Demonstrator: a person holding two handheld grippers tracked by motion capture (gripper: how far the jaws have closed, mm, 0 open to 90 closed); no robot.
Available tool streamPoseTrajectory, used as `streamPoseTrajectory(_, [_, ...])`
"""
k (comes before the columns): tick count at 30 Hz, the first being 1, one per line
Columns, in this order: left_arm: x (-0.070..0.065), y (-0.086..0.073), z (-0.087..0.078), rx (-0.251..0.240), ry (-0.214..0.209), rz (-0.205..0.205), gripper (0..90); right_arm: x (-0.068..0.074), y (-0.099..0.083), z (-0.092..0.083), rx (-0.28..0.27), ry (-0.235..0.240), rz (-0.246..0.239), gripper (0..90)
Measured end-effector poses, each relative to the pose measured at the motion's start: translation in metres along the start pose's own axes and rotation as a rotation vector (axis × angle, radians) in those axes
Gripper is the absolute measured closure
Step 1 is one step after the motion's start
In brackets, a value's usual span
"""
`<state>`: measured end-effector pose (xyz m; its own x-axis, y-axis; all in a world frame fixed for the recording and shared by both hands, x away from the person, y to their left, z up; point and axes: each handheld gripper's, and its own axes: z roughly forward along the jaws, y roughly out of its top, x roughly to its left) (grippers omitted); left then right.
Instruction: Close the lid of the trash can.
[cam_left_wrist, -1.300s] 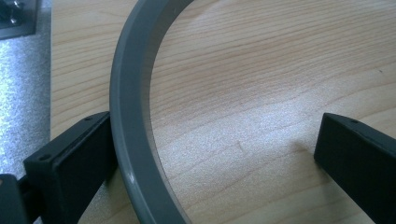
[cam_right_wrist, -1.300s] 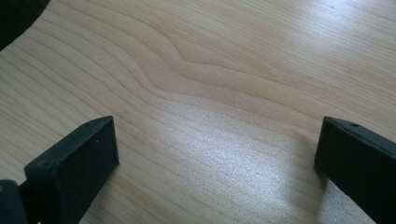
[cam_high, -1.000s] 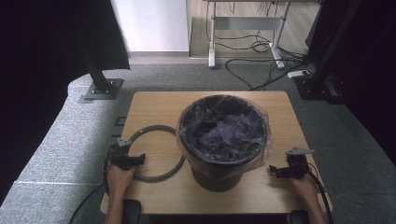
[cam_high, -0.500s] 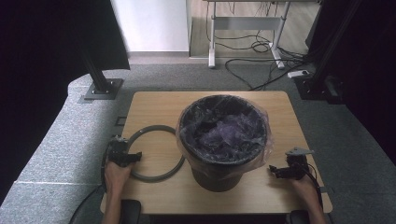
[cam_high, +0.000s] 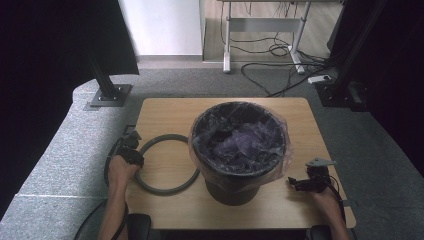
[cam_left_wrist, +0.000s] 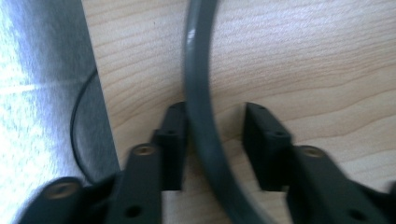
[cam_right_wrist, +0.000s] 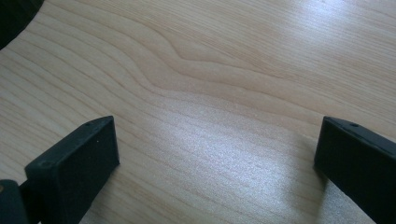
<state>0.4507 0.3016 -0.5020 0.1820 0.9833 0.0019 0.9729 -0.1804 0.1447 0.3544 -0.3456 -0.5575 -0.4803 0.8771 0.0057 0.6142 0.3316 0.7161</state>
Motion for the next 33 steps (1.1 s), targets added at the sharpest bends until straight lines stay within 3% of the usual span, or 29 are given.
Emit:
streamPoseTrajectory(2, [0.001,0.003,0.0,0.023,0.004,-0.037,75.0,0.0,0.0,0.0,0.0,0.0,0.0,0.0])
streamPoseTrajectory(4, [0.002,0.005,0.0,0.035,0.0,-0.047,78.1,0.0,0.0,0.0,0.0,-0.001,0.0,0.0])
streamPoseTrajectory(8, [0.01,0.006,-0.001,0.053,-0.052,-0.07,79.5,0.0,0.0,0.0,0.0,0.0,0.0,0.0])
streamPoseTrajectory(12, [0.019,0.007,-0.01,0.041,-0.079,-0.092,79.7,0.0,0.0,0.0,0.0,0.0,0.0,0.0])
streamPoseTrajectory(18, [0.031,0.01,-0.04,0.042,-0.104,-0.102,79.8,0.0,0.0,0.0,0.0,0.0,0.0,0.0])
streamPoseTrajectory(25, [0.036,0.017,-0.079,0.073,-0.097,-0.07,79.8,0.0,0.0,0.0,0.0,0.0,0.0,0.0])
streamPoseTrajectory(33, [0.042,0.023,-0.123,0.083,-0.126,-0.046,79.9,0.0,0.0,0.0,0.0,0.0,0.001,0.0])
